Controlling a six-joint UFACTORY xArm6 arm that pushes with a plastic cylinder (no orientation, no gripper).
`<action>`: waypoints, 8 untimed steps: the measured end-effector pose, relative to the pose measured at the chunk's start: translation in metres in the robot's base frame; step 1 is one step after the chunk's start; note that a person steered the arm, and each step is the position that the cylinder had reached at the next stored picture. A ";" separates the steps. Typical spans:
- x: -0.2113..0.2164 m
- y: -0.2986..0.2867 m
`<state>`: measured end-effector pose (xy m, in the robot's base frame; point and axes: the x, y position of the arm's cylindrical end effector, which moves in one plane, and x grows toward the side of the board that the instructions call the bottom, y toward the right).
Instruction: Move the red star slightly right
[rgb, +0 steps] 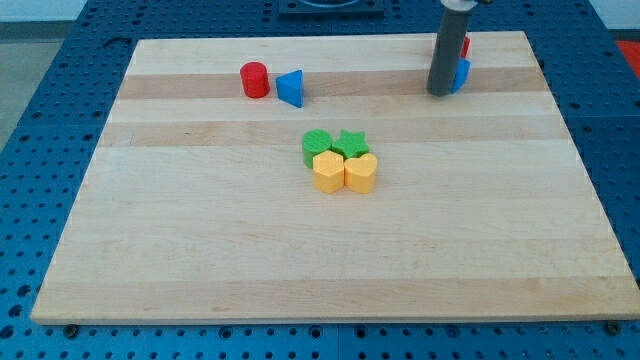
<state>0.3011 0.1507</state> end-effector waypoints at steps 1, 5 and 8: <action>-0.011 0.013; -0.039 -0.044; -0.051 -0.050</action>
<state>0.2502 0.1011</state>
